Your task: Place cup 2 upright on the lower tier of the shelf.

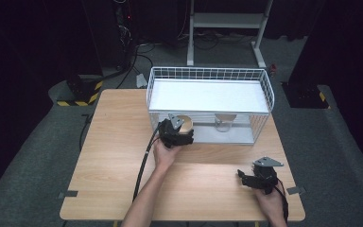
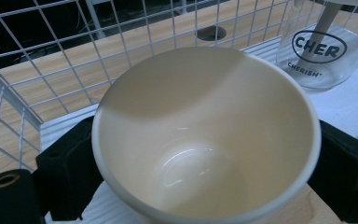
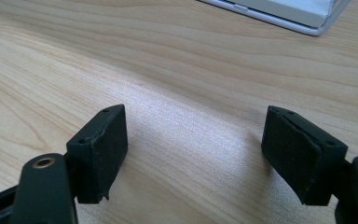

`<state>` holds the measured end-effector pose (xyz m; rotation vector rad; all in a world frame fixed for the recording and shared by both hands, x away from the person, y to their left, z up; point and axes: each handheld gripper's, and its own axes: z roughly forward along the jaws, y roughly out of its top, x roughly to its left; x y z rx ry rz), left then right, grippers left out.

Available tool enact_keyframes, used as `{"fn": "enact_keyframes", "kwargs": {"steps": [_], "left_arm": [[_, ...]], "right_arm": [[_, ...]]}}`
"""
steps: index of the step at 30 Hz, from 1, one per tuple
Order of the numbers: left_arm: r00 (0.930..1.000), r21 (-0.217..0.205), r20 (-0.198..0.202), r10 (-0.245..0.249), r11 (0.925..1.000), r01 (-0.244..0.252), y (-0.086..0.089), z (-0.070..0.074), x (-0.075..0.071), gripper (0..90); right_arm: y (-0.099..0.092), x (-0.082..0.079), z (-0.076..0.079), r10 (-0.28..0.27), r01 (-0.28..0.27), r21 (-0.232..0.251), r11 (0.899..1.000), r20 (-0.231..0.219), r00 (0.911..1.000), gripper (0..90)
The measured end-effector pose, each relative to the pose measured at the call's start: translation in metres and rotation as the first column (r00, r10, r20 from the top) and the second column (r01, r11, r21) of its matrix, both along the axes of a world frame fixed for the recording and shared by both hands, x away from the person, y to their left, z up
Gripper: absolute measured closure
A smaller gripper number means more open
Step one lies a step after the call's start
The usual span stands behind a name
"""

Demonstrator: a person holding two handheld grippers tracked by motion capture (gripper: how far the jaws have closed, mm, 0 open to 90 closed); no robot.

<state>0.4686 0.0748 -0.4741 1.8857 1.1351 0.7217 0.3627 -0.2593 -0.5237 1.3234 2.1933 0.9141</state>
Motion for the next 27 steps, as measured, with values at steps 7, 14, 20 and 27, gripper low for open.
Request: {"fn": "enact_keyframes", "kwargs": {"steps": [7,14,20,27], "left_arm": [[0.9999,0.007,-0.013,0.008,0.9999,-0.008,0.000,0.001,-0.001,8.6],[0.9995,0.022,-0.030,0.006,0.9997,-0.005,0.003,0.002,-0.001,2.6],[0.9988,0.005,-0.049,0.006,1.0000,-0.006,0.006,0.001,-0.002,1.4],[0.9979,0.004,-0.065,0.004,1.0000,-0.004,0.011,0.000,-0.005,1.7]], "right_arm": [[0.000,0.000,0.000,0.000,0.000,0.000,1.000,0.000,1.0000,22.6],[0.000,0.000,0.000,-0.002,0.002,0.002,1.000,-0.001,1.0000,22.6],[0.000,0.000,0.000,-0.001,0.001,0.001,1.000,0.000,1.0000,22.6],[0.000,0.000,0.000,-0.002,0.002,0.001,1.000,-0.001,1.0000,22.6]]}}
